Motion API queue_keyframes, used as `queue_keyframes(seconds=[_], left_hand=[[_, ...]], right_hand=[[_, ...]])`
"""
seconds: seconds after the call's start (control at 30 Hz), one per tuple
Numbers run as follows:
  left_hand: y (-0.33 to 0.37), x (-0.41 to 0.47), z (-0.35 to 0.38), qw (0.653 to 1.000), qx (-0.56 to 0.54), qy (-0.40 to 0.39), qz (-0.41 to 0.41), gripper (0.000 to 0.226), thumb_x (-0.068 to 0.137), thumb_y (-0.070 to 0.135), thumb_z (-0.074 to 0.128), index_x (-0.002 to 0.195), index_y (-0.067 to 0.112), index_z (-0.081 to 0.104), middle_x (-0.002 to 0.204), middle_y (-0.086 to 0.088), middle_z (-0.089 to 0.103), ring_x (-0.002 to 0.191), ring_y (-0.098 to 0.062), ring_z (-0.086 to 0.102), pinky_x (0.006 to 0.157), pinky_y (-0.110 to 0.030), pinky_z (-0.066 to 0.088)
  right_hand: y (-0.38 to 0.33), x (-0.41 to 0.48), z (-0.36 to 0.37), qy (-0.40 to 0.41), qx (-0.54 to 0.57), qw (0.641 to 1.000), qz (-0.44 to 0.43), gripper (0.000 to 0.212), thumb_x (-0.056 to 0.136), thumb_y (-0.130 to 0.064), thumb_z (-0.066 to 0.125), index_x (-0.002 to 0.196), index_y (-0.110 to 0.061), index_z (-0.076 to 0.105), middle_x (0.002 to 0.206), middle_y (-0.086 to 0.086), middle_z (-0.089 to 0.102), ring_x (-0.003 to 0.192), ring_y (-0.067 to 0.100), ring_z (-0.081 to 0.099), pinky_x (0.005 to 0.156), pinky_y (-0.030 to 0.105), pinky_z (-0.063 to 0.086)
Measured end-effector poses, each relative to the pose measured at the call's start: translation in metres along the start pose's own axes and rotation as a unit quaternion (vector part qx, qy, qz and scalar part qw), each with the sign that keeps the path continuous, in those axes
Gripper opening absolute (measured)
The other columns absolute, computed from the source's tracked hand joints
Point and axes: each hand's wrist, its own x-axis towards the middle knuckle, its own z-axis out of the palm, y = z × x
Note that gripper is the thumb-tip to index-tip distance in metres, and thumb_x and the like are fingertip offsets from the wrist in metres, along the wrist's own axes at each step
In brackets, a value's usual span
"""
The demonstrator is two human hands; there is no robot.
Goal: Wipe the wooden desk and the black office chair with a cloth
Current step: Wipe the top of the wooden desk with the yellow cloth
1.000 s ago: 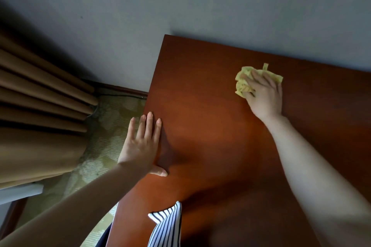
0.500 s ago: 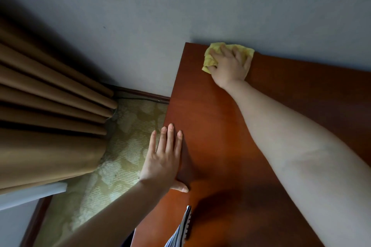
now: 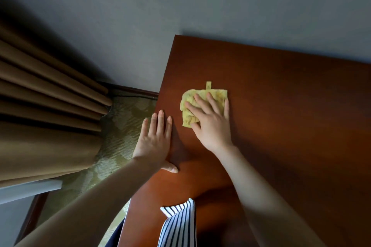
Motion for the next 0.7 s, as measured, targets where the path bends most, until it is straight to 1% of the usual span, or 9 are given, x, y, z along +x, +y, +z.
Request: queue_keyframes(seconds=[0.17,0.23,0.33,0.47,0.6,0.7], left_hand=[[0.005,-0.003,-0.005,1.000,0.004,-0.017,-0.005,0.145,0.057,0.083,0.056,0.142,-0.003,-0.023,0.152,-0.028,-0.020,0.144,-0.040,-0.009,0.117,-0.048,0.001],[0.004,-0.002,-0.004,1.000,0.000,-0.027,-0.010,0.146,0.057,0.082,0.059,0.142,-0.004,-0.023,0.152,-0.029,-0.020,0.144,-0.041,-0.009,0.118,-0.047,0.002],[0.007,-0.001,-0.004,1.000,0.001,-0.025,-0.007,0.146,0.057,0.082,0.059,0.142,-0.004,-0.023,0.152,-0.030,-0.019,0.144,-0.042,-0.008,0.118,-0.047,0.003],[0.009,0.001,-0.003,1.000,0.014,-0.021,-0.011,0.147,0.056,0.084,0.056,0.142,-0.005,-0.024,0.152,-0.030,-0.018,0.144,-0.042,-0.007,0.117,-0.049,0.001],[0.008,0.001,-0.001,1.000,0.021,-0.007,-0.006,0.146,0.056,0.085,0.053,0.141,-0.005,-0.024,0.152,-0.031,-0.016,0.144,-0.042,-0.005,0.116,-0.050,0.001],[0.008,0.001,0.001,1.000,0.025,0.003,-0.003,0.146,0.055,0.086,0.051,0.141,-0.006,-0.024,0.152,-0.031,-0.016,0.143,-0.042,-0.005,0.115,-0.052,0.001]], right_hand=[[0.044,-0.060,-0.010,0.014,0.008,0.999,0.031,0.060,0.079,-0.034,0.070,0.135,-0.037,0.049,0.147,-0.008,0.042,0.142,0.023,0.027,0.113,0.059,0.009],[0.066,-0.068,-0.016,0.015,0.012,0.998,0.062,0.060,0.080,-0.034,0.070,0.136,-0.037,0.048,0.148,-0.007,0.040,0.142,0.024,0.026,0.112,0.059,0.009],[0.107,-0.073,-0.030,0.016,0.002,0.991,0.133,0.057,0.086,-0.035,0.064,0.139,-0.038,0.043,0.152,-0.008,0.033,0.145,0.021,0.018,0.112,0.060,0.009],[0.161,-0.050,-0.049,0.009,0.000,0.981,0.196,0.055,0.092,-0.034,0.056,0.143,-0.037,0.037,0.156,-0.007,0.024,0.146,0.020,0.012,0.113,0.059,0.008],[0.191,-0.008,-0.064,0.002,-0.003,0.968,0.252,0.053,0.095,-0.038,0.049,0.145,-0.038,0.032,0.157,-0.007,0.019,0.145,0.022,0.010,0.113,0.057,0.008],[0.200,0.032,-0.075,-0.011,-0.018,0.964,0.267,0.051,0.095,-0.037,0.047,0.144,-0.035,0.035,0.156,-0.002,0.023,0.141,0.030,0.016,0.110,0.060,0.017]])
